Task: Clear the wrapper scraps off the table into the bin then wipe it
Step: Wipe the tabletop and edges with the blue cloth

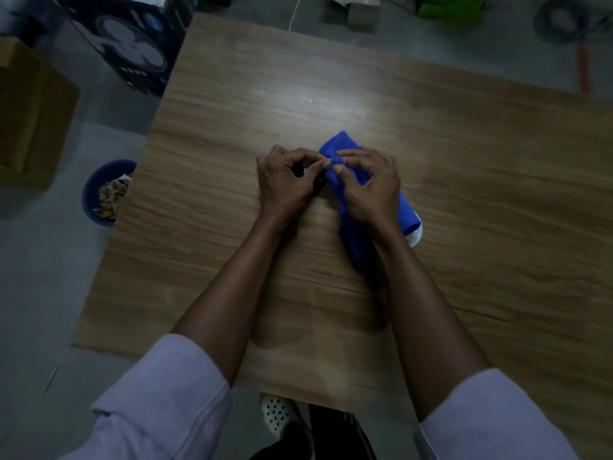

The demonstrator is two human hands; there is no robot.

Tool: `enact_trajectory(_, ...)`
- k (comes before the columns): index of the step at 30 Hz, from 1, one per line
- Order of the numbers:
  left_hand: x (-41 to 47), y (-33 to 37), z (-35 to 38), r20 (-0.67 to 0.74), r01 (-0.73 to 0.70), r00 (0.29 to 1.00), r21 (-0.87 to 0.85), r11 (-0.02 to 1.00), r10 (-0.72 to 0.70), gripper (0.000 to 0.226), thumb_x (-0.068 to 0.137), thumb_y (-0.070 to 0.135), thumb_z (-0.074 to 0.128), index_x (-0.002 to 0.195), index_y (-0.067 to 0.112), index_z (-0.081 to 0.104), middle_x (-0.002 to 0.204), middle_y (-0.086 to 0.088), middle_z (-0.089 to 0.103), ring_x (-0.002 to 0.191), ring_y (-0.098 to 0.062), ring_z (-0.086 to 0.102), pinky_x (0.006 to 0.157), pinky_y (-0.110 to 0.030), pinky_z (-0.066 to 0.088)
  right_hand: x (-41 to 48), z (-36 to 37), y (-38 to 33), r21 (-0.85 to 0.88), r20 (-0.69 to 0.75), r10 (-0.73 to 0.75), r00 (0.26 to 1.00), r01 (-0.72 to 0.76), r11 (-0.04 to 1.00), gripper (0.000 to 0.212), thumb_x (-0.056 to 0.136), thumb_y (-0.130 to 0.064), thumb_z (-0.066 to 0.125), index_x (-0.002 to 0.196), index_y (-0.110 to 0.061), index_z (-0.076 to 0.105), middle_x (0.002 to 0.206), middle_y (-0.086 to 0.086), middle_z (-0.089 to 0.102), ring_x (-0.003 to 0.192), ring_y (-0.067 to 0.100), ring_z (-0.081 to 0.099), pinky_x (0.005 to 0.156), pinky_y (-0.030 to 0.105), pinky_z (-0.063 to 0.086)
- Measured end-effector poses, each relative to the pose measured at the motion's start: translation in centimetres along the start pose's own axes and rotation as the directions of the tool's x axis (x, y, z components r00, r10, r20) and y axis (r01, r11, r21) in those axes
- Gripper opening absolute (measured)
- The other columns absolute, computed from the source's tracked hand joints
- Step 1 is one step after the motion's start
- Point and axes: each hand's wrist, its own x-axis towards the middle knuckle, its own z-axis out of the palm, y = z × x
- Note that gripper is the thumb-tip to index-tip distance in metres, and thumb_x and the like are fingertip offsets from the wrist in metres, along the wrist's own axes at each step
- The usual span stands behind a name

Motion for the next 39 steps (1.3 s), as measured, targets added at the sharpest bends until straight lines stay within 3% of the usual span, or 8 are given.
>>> enact_trajectory(7, 0.3, -0.4, -0.2, 0.056, 0.029, 0.998, 0.008, 1.000, -0.030, 0.017, 0.083, 0.048, 0.074, 0.087, 0.033, 0.080, 0.075, 0.010, 0.069, 0.079, -0.009, 0.059, 0.079, -0.058, 0.051, -0.4, 0.9, -0.2, -0.138, -0.058, -0.048, 0.997, 0.039, 0.990, 0.016, 0.086, -0.035, 0.062, 0.094, -0.025, 0.072, 0.105, -0.016, 0.068, 0.116, 0.015, 0.052, 0.104, 0.044, 0.040)
enact_trajectory(11, 0.4, -0.2, -0.4, -0.016, 0.027, 0.999, -0.045, 0.999, -0.028, 0.013, 0.091, 0.010, 0.066, 0.088, 0.018, 0.076, 0.086, 0.002, 0.068, 0.079, -0.001, 0.063, 0.075, -0.021, 0.052, -0.3, 1.4, 0.4, -0.164, -0.179, -0.122, 0.976, 0.092, 0.982, 0.013, 0.087, -0.025, 0.064, 0.096, -0.017, 0.069, 0.110, -0.008, 0.070, 0.111, 0.018, 0.055, 0.098, 0.046, 0.044)
enact_trajectory(14, 0.6, -0.2, -0.8, -0.090, -0.026, 0.996, -0.039, 0.999, 0.022, 0.037, 0.066, -0.010, 0.049, 0.083, 0.015, 0.071, 0.084, 0.009, 0.062, 0.089, -0.013, 0.058, 0.069, -0.022, 0.050, -1.4, 2.3, 0.1, -0.374, -0.109, -0.183, 0.977, 0.131, 0.918, 0.028, 0.095, -0.032, 0.060, 0.118, -0.020, 0.069, 0.135, -0.002, 0.063, 0.131, 0.024, 0.051, 0.111, 0.050, 0.038)
enact_trajectory(20, 0.5, -0.8, -0.7, -0.199, -0.084, 0.976, 0.058, 0.995, 0.094, 0.040, 0.060, -0.008, 0.050, 0.088, 0.011, 0.072, 0.093, -0.002, 0.069, 0.097, -0.029, 0.059, 0.085, -0.027, 0.050, -7.0, 0.7, 0.7, -0.496, 0.461, -0.345, 0.818, 0.560, 0.664, 0.048, 0.103, -0.045, 0.048, 0.148, -0.031, 0.052, 0.165, -0.009, 0.031, 0.157, 0.024, 0.017, 0.122, 0.051, 0.022)
enact_trajectory(23, 0.7, -1.5, 0.5, -0.088, -0.133, 0.984, 0.206, 0.970, 0.154, 0.032, 0.080, 0.006, 0.059, 0.106, 0.014, 0.076, 0.124, -0.007, 0.072, 0.122, -0.030, 0.060, 0.109, -0.045, 0.040, -2.6, -2.1, 1.9, -0.635, 0.374, -0.181, 0.909, 0.394, 0.665, 0.050, 0.105, -0.056, 0.034, 0.155, -0.048, 0.033, 0.167, -0.019, 0.020, 0.158, 0.022, 0.011, 0.124, 0.051, 0.018)
enact_trajectory(29, 0.7, -0.8, 1.2, 0.137, -0.132, 0.987, 0.417, 0.899, 0.082, 0.054, 0.103, 0.041, 0.037, 0.150, 0.018, 0.049, 0.162, -0.001, 0.040, 0.155, -0.020, 0.024, 0.127, -0.041, 0.004, 7.0, 0.0, 0.7, -0.680, 0.050, 0.073, 0.996, -0.019, 0.733, 0.052, 0.105, -0.054, 0.026, 0.155, -0.044, 0.034, 0.169, -0.018, 0.014, 0.158, 0.022, 0.001, 0.125, 0.056, 0.003)
enact_trajectory(35, 0.9, -0.9, 1.2, 0.103, -0.069, 0.994, 0.358, 0.931, 0.034, 0.067, 0.103, 0.050, 0.023, 0.159, 0.015, 0.034, 0.165, 0.000, 0.033, 0.156, -0.017, 0.019, 0.128, -0.042, 0.003, 0.9, 2.0, 0.2, -0.604, 0.429, -0.279, 0.859, 0.503, 0.618, 0.053, 0.099, -0.039, 0.039, 0.152, -0.037, 0.045, 0.165, -0.014, 0.029, 0.157, 0.023, 0.015, 0.125, 0.055, 0.012)
enact_trajectory(39, 0.8, -0.9, 1.7, 0.079, -0.078, 0.996, 0.502, 0.861, 0.044, 0.064, 0.104, 0.046, 0.024, 0.155, 0.010, 0.042, 0.162, -0.006, 0.038, 0.155, -0.023, 0.025, 0.128, -0.048, 0.009, 9.8, -1.4, 1.9, -0.694, 0.290, -0.109, 0.951, 0.287, 0.660, 0.049, 0.105, -0.041, 0.035, 0.154, -0.042, 0.038, 0.168, -0.012, 0.022, 0.157, 0.028, 0.012, 0.124, 0.055, 0.013)
